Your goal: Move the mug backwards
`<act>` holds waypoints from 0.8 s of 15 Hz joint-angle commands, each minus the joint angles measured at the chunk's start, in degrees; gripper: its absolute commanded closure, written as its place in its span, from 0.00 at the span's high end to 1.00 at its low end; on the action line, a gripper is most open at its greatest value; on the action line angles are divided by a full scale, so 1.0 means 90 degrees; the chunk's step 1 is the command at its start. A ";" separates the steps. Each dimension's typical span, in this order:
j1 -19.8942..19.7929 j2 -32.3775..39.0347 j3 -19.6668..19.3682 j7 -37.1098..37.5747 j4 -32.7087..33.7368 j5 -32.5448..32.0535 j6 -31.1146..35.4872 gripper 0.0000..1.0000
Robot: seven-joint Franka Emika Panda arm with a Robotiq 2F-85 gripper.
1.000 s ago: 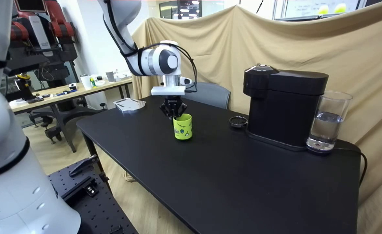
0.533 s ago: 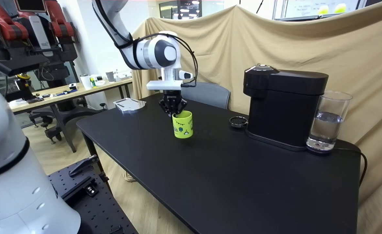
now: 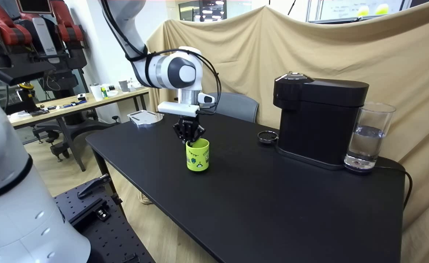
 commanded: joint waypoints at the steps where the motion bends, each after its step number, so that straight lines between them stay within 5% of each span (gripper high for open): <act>1: 0.0013 -0.0229 -0.0068 0.0402 -0.0302 -0.0089 0.0211 0.02; 3: 0.0035 -0.0206 -0.0115 0.0525 -0.0344 -0.0175 0.0285 0.02; 4: 0.0036 -0.0195 -0.0131 0.0566 -0.0351 -0.0192 0.0290 0.35; 12: 0.0100 -0.0315 -0.0163 0.0734 -0.0302 -0.0366 -0.0167 0.82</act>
